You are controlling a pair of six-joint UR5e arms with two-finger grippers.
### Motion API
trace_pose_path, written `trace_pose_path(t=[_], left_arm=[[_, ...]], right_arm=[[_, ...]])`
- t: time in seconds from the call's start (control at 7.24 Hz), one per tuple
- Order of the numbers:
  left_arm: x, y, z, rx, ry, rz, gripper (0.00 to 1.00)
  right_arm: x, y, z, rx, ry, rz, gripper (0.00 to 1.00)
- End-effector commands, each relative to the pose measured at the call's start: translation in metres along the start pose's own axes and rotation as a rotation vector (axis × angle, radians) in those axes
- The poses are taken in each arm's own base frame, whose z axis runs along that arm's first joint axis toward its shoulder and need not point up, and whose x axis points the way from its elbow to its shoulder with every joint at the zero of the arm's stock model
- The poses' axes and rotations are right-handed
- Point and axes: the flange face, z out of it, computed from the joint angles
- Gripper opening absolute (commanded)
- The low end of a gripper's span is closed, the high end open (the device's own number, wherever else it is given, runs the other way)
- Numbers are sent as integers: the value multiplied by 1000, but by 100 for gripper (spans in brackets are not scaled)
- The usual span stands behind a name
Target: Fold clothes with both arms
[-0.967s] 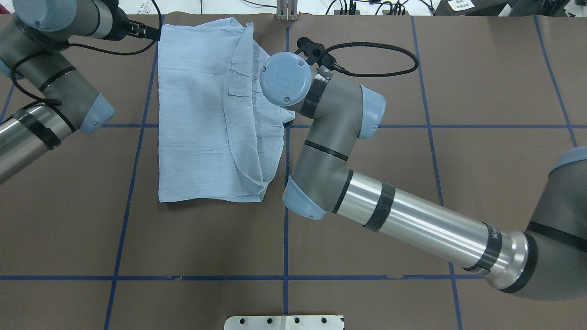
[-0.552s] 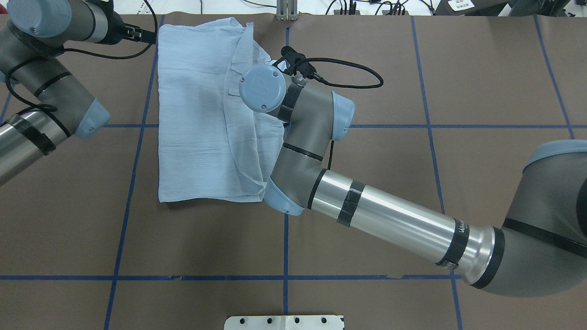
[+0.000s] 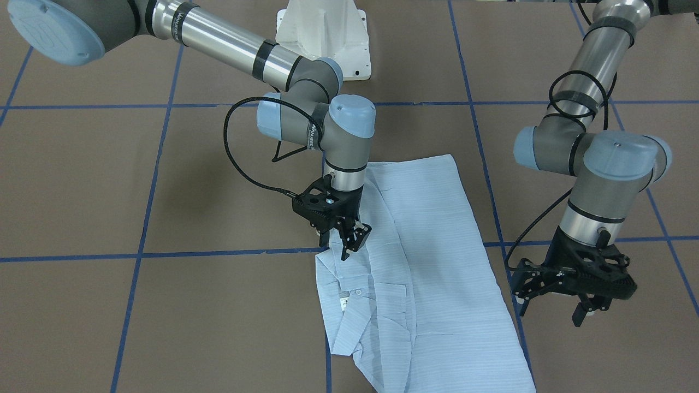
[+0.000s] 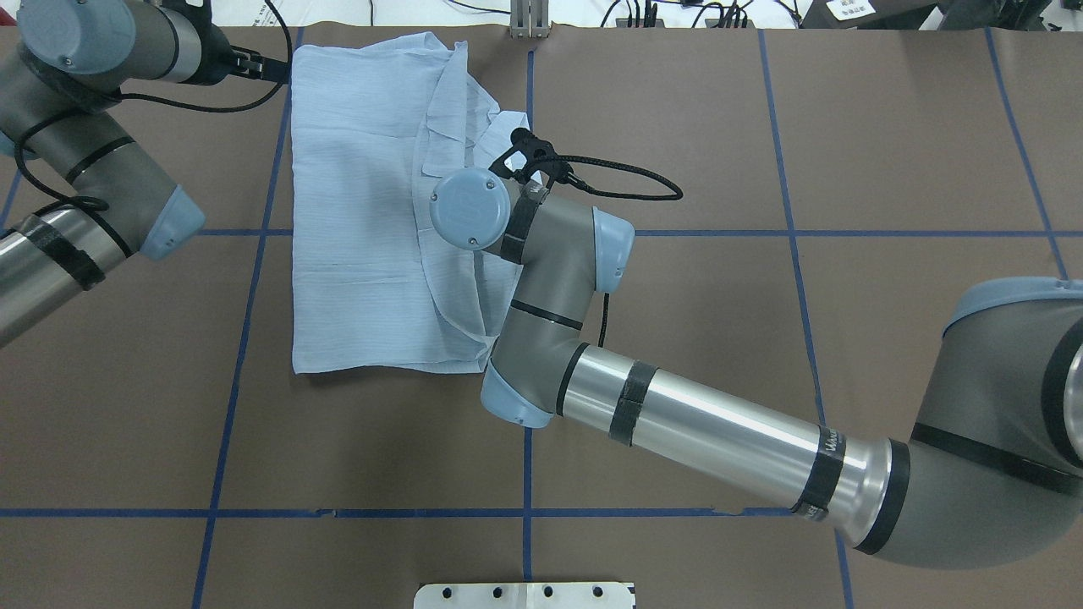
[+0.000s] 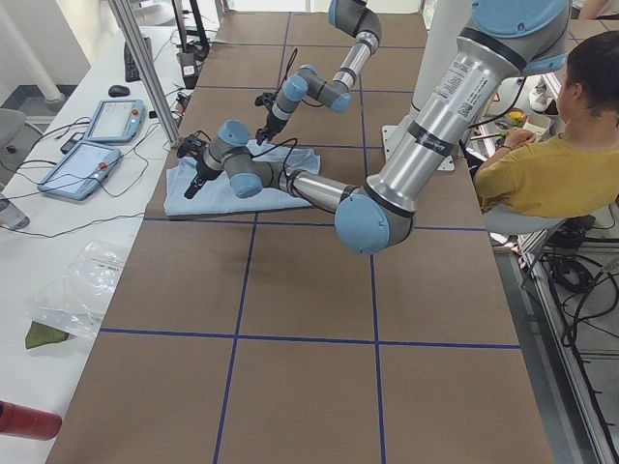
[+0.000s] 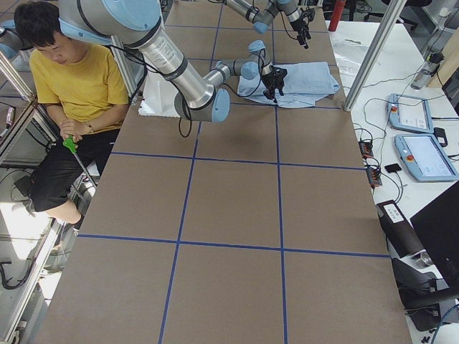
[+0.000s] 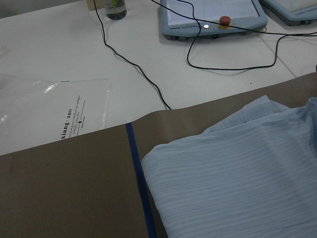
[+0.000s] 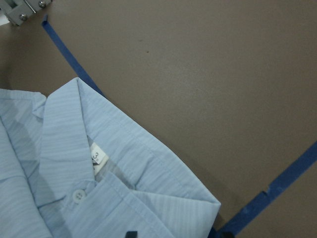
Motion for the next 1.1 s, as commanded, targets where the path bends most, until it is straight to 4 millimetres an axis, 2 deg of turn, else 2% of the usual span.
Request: trace_pose_path(t=[0.0, 0.14, 0.28, 0.41, 0.55, 0.83, 0.97], left_arm=[[2, 1, 0, 3, -3, 3, 100], [2, 1, 0, 3, -3, 3, 100], [2, 1, 0, 3, -3, 3, 100], [2, 0, 0, 5, -2, 3, 100], [2, 1, 0, 3, -3, 3, 100], [0, 3, 0, 1, -3, 3, 100], [1, 5, -5, 6, 3, 3, 100]], right_arm=[[9, 10, 12, 16, 21, -21, 56], [7, 11, 10, 26, 13, -22, 43], [6, 11, 9, 41, 8, -23, 27], [5, 10, 8, 46, 3, -19, 3], [4, 9, 8, 45, 0, -25, 0], [-3, 5, -16, 25, -41, -25, 0], [30, -7, -19, 13, -56, -30, 0]])
